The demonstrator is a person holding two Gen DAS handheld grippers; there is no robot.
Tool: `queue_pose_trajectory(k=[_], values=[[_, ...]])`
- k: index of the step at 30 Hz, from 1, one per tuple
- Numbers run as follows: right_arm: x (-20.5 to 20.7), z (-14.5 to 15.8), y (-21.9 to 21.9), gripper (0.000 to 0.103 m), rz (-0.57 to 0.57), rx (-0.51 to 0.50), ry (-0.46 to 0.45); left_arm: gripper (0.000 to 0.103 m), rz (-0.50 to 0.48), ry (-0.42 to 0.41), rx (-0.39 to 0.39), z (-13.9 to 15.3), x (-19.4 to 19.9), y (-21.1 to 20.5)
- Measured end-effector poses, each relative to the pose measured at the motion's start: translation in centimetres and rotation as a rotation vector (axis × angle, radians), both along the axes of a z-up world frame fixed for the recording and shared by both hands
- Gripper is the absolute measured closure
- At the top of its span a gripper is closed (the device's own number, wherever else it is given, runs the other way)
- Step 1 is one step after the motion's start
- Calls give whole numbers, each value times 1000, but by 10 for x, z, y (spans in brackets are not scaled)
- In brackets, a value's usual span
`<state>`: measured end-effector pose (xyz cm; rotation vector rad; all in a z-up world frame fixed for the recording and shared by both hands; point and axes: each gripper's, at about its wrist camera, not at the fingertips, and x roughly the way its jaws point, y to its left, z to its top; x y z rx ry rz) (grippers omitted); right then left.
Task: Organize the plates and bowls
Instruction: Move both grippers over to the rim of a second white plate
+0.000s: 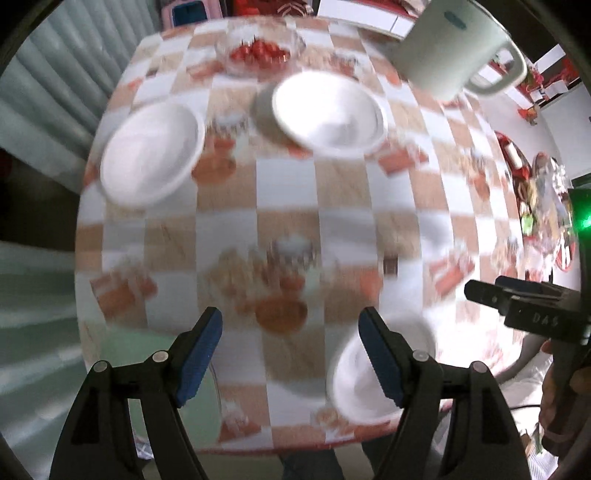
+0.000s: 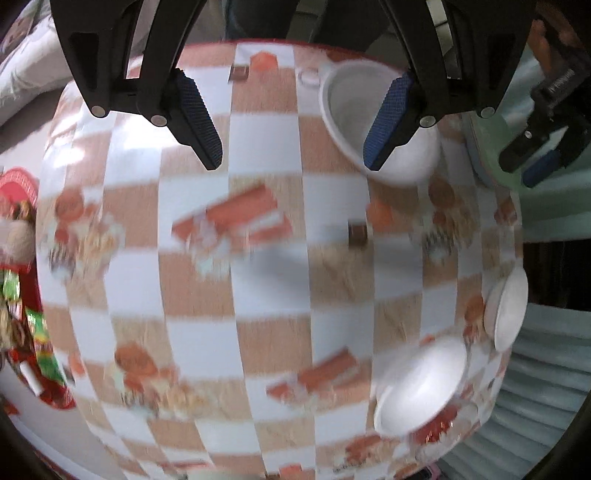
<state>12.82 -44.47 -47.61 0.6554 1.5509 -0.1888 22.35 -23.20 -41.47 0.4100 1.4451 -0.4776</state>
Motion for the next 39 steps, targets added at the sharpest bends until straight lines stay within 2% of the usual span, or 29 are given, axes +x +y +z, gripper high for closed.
queue_pose_trajectory(k=[3, 14, 19, 29, 39], values=[[24, 2, -8, 23, 0, -4, -16, 24, -4, -20, 1, 4, 19, -8], [128, -16, -21, 23, -4, -31, -66, 24, 91, -45, 19, -27, 88, -56], [164, -28, -25, 23, -2, -36, -76, 24, 85, -69, 55, -42, 111, -74], [188, -60, -26, 23, -2, -31, -43, 24, 87, -79, 80, -64, 136, -81], [203, -73, -25, 23, 12, -48, -50, 24, 99, -76, 109, -81, 154, -81]])
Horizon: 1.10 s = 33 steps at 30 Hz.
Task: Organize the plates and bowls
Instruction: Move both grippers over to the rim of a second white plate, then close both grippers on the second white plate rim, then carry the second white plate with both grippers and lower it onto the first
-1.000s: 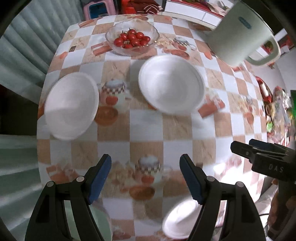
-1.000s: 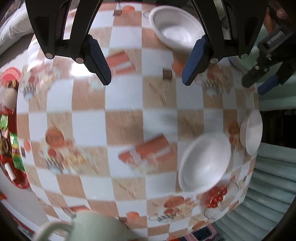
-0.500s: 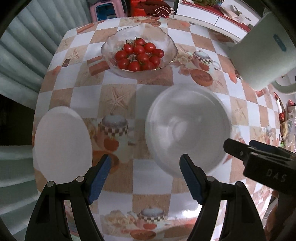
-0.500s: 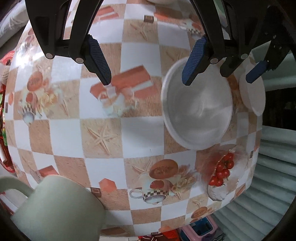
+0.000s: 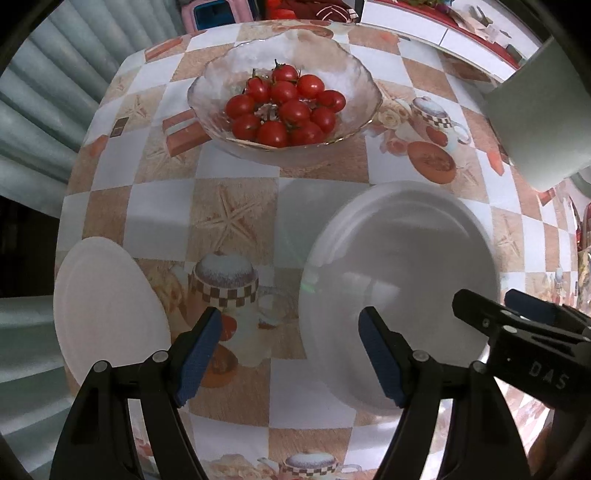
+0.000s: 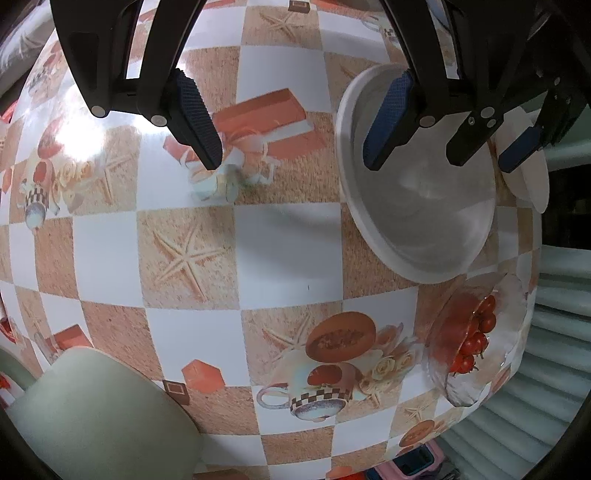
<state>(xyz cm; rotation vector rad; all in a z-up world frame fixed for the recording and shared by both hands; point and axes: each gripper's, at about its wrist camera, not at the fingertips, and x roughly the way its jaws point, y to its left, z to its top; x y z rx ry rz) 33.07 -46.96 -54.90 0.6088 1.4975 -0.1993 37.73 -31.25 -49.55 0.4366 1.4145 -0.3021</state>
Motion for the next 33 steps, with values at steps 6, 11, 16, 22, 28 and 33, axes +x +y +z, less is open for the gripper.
queue_pose_trajectory(k=[6, 11, 16, 22, 28, 33], values=[[8, -7, 2, 24, 19, -12, -4, 24, -6, 15, 9, -11, 4, 3], [13, -11, 7, 36, 38, -17, -16, 27, -23, 27, 14, -21, 1, 0], [21, -10, 14, 62, 70, -15, -38, 48, -51, 36, -21, -24, 0, -10], [22, -11, 20, 84, 62, 37, -32, 68, -122, 68, -41, -24, -13, -27], [0, -16, 27, 84, 65, 61, -5, 68, -156, 79, -38, -26, -39, -19], [-25, -18, 39, 84, 67, 82, 22, 68, -182, 88, -30, -32, -68, -7]])
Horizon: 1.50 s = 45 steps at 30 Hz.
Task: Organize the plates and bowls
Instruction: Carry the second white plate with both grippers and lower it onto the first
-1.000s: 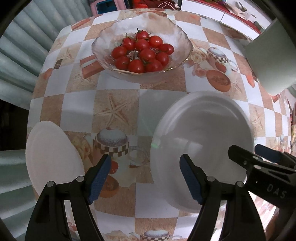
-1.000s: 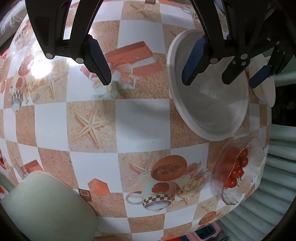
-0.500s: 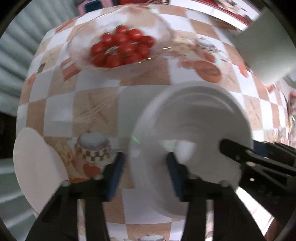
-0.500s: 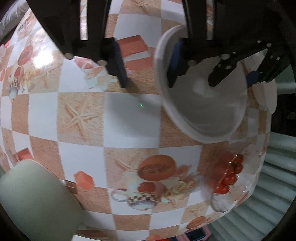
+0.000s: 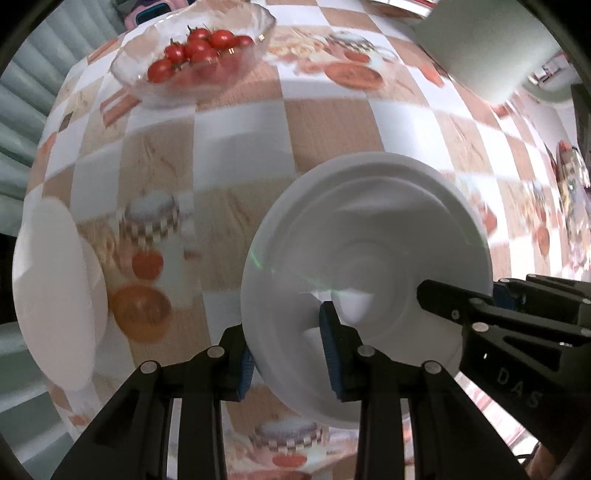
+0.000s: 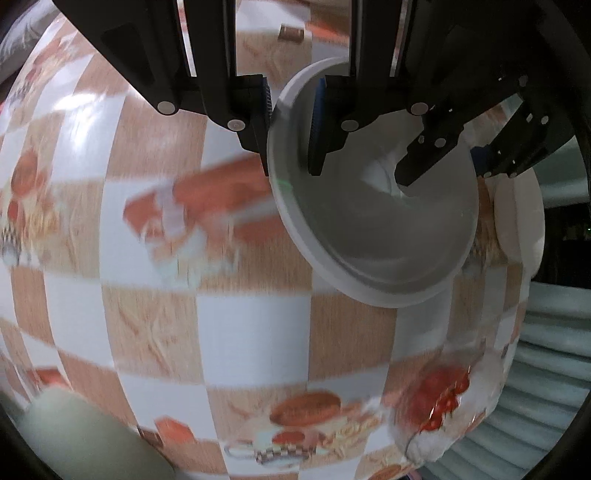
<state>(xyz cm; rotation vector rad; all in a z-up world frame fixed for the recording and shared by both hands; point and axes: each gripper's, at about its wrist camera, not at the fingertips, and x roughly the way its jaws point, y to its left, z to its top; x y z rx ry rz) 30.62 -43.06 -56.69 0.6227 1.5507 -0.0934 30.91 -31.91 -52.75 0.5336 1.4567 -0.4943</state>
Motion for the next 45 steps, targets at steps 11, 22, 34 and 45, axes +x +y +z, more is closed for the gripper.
queue_pose_trajectory(k=[11, 22, 34, 45], values=[[-33, -6, 27, 84, -2, 34, 40, 68, -1, 28, 14, -5, -45, 25], [-43, 2, 14, 84, -26, 35, 16, 68, 11, -15, -21, 30, -77, 34], [-64, 57, -1, 84, -38, -8, -58, 72, -23, -73, -94, 108, -105, 51], [-123, 80, 18, 84, -53, -4, -53, 86, -73, -28, -122, 122, -146, 71]])
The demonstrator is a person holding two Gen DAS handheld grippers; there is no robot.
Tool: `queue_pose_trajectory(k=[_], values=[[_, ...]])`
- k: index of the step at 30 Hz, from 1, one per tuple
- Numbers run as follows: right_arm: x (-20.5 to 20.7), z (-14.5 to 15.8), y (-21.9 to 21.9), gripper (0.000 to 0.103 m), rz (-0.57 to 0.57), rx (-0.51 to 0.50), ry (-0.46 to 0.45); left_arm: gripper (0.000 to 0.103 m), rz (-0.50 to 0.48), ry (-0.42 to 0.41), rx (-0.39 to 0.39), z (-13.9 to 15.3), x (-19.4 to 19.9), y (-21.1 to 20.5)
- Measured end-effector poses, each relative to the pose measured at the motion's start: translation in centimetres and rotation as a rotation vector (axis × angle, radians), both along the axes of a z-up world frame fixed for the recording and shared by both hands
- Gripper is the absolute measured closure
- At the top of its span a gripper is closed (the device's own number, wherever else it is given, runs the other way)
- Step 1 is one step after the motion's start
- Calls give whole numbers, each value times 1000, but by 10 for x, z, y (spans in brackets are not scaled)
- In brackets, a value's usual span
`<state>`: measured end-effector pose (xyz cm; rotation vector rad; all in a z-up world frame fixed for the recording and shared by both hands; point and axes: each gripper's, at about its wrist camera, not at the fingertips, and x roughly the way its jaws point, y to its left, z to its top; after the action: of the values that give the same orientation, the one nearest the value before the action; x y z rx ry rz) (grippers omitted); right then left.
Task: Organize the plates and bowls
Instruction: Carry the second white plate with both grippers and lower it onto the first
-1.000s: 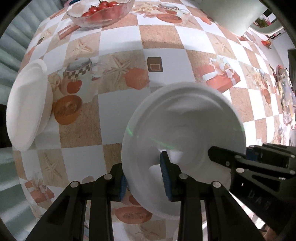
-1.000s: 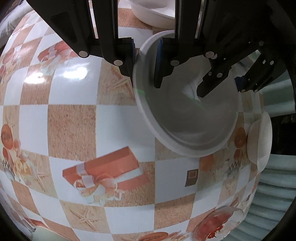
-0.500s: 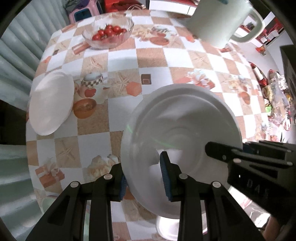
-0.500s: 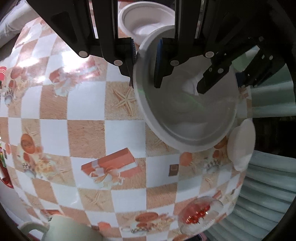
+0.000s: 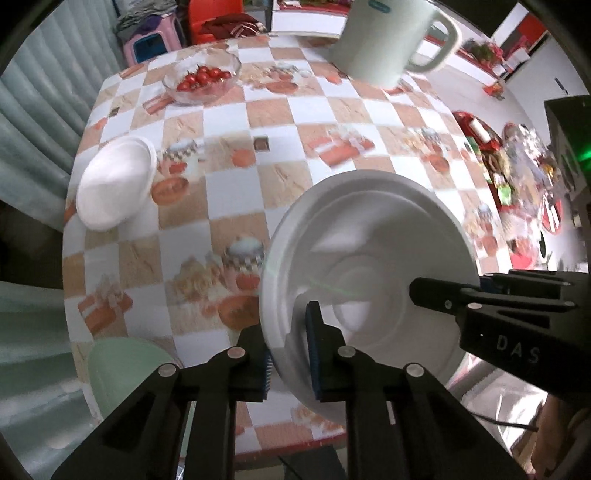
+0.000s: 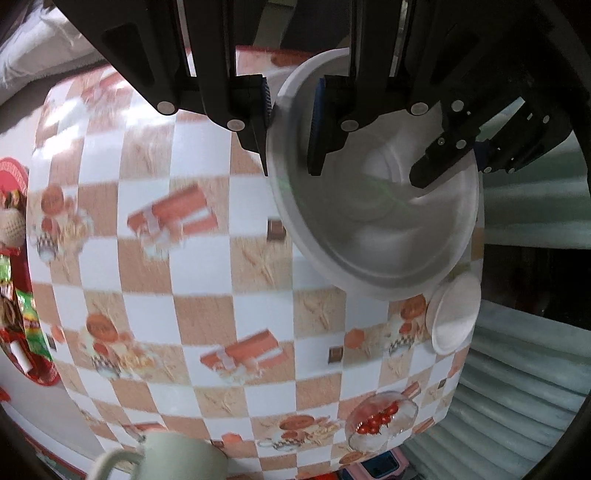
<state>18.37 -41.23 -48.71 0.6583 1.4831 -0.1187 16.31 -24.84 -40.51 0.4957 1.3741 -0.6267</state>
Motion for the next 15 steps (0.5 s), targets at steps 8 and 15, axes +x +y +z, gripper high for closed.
queue_pose_trajectory(k=[8, 15], values=[[-44, -4, 21, 84, -1, 15, 34, 86, -73, 28, 32, -6, -36, 13], [-64, -12, 24, 84, -19, 14, 67, 85, -103, 65, 52, -16, -53, 14]])
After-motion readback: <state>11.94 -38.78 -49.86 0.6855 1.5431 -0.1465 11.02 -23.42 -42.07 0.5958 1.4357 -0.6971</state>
